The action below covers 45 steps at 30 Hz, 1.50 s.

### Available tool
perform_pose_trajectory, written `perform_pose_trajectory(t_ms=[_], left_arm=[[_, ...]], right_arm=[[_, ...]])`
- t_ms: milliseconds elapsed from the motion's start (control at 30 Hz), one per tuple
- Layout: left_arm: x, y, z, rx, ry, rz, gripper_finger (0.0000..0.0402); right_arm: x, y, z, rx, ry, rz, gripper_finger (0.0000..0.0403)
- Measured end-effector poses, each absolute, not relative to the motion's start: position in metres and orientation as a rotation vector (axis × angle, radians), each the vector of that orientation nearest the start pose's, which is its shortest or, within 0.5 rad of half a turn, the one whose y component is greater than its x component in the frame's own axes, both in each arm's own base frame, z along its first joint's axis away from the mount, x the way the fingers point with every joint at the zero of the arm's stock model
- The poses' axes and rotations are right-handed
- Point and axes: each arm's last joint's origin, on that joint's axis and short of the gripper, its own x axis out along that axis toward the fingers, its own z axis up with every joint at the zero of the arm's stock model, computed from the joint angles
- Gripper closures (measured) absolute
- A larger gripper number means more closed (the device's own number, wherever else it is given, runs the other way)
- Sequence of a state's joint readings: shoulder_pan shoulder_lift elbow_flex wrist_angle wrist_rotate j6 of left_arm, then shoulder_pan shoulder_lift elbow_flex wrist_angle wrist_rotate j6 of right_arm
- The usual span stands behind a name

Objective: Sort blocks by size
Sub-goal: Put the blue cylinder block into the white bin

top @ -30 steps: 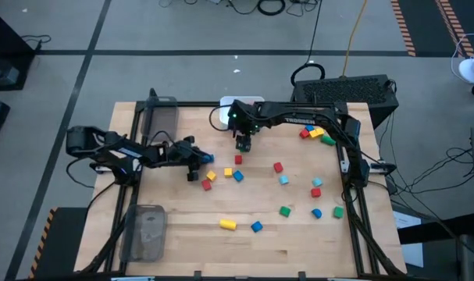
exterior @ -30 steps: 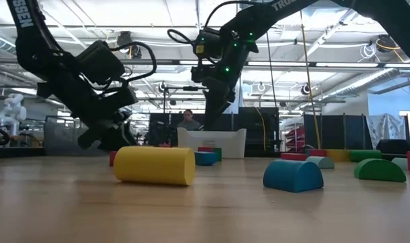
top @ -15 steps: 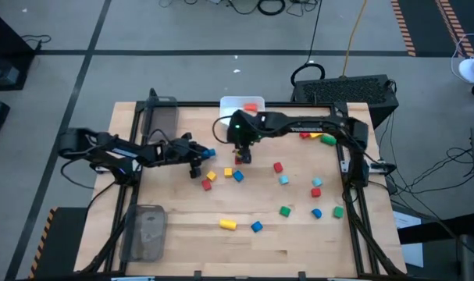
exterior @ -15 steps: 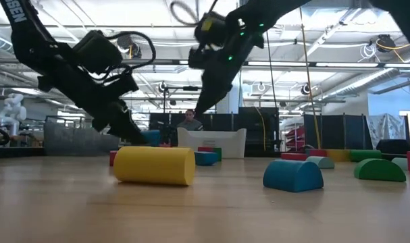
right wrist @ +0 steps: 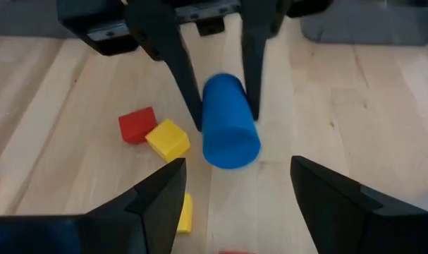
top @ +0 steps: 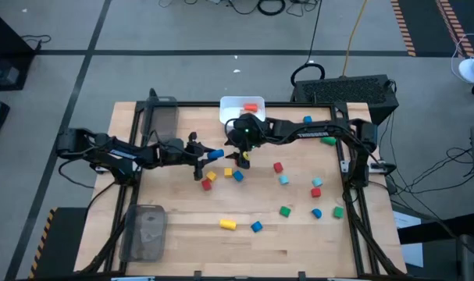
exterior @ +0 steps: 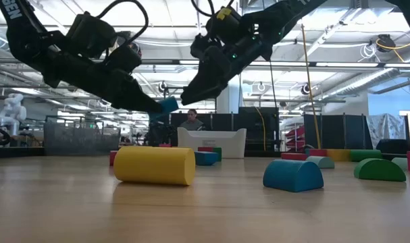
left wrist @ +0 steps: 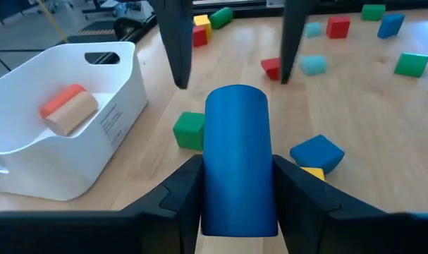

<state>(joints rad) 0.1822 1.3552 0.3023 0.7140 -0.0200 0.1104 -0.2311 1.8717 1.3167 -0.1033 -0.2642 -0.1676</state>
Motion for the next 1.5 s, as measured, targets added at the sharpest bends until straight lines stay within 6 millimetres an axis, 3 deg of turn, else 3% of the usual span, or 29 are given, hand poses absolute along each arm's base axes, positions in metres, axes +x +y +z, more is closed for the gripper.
perform_pose_trajectory(t_ms=[167,600,933,1233,1500], left_arm=[[0.226,0.042,0.151,0.091,0.293,0.162,0.0254],[0.227,0.041,0.155,0.112,0.254,0.141,0.0254],[0.227,0.041,0.155,0.112,0.255,0.140,0.0254],[0.227,0.041,0.156,0.115,0.242,0.140,0.0254],[0.227,0.041,0.156,0.112,0.236,0.141,0.0231]], right_arm=[[0.416,-0.078,0.218,-0.020,0.552,0.095,0.0161],[0.417,-0.076,0.218,-0.026,0.549,0.056,0.0164],[0.416,-0.076,0.218,-0.024,0.556,0.055,0.0215],[0.416,-0.076,0.217,-0.022,0.561,0.059,0.0286],[0.414,-0.079,0.215,-0.012,0.588,0.028,0.0282]])
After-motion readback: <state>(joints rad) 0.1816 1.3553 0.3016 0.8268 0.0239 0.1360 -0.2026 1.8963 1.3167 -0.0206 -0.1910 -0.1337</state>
